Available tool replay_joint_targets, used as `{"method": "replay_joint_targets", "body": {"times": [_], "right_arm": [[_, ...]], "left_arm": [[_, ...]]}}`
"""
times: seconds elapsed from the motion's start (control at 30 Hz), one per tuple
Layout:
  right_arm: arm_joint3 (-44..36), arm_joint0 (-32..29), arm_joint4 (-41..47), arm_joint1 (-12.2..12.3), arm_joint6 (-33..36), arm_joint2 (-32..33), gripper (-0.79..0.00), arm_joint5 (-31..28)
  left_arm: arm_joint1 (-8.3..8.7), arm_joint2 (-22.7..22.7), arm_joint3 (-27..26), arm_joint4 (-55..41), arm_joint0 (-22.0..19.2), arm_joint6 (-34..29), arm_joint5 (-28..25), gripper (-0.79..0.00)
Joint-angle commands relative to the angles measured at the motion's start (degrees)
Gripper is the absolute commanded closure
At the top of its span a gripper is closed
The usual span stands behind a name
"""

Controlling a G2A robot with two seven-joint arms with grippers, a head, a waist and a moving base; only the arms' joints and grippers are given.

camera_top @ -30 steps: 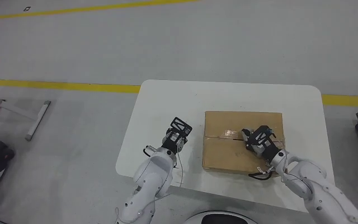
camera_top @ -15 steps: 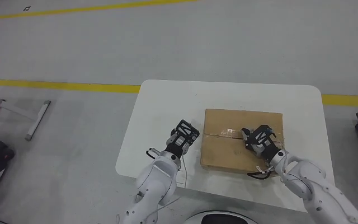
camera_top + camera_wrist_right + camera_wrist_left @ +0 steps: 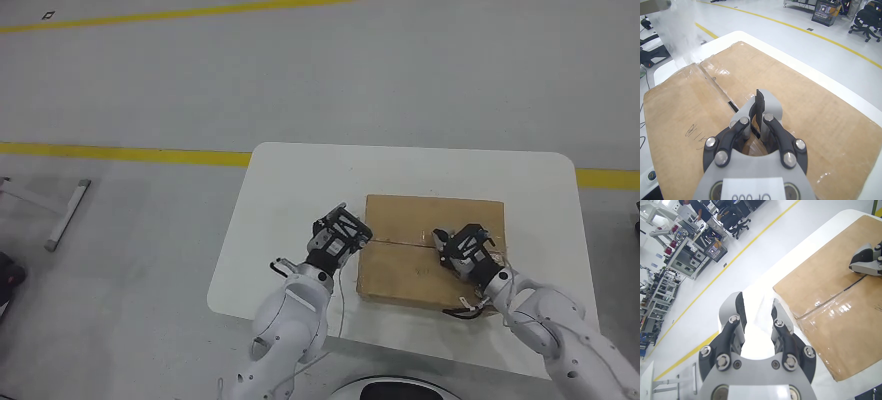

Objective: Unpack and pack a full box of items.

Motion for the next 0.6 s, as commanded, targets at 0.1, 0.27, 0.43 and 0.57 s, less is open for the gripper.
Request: {"method": "replay_joint_targets", "body": {"times": [0.1,0.27,0.43,0.57], "right_arm": [[-1.74,-0.8,-0.09,0.12,-0.38,1.38,0.0,0.42],[-3.58,-2.16,0.59,0.32,0.07,3.55,0.0,0.78],[-4.53,-3.14,1.05,0.42,0.4,4.87,0.0,1.05],[-5.59,-4.05,2.34,0.4,0.16,6.08,0.0,2.03]], "left_arm": [[-0.49,0.66,0.57,0.6,-1.56,0.02,0.72,-0.342],[-1.01,1.78,1.07,1.21,-3.01,0.37,0.57,-0.32],[-1.64,3.2,1.83,1.13,-4.97,1.07,-0.01,-0.283],[-2.09,4.36,2.23,1.03,-5.93,1.5,-0.92,-0.274]]}}
